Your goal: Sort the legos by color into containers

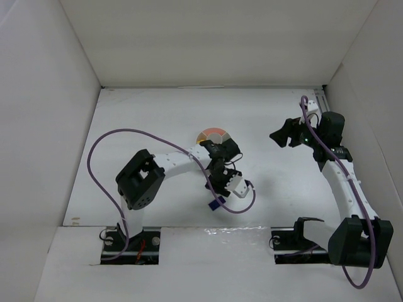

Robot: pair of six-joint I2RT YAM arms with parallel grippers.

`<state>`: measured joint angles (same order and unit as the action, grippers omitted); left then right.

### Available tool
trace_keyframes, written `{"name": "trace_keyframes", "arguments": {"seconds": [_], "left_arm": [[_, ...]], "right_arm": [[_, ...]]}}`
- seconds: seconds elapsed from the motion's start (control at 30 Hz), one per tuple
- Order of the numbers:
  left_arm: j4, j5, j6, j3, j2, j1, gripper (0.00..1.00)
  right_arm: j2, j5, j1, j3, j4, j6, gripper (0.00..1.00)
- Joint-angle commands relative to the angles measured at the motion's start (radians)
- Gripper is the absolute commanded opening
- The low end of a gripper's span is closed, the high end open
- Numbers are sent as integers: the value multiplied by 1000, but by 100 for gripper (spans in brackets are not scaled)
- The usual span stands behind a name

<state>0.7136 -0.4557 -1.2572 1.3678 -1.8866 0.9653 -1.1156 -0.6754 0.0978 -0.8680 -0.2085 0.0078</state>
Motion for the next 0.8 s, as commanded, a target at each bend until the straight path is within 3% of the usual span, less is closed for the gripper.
{"name": "trace_keyframes", "arguments": {"seconds": [0.0,0.77], "left_arm": [[6,9,2,31,-2,9,51],[-25,48,21,50,-40,9,49]], "right_arm": [[2,2,6,0,49,-2,69],[2,2,6,9,49,-2,70]]}}
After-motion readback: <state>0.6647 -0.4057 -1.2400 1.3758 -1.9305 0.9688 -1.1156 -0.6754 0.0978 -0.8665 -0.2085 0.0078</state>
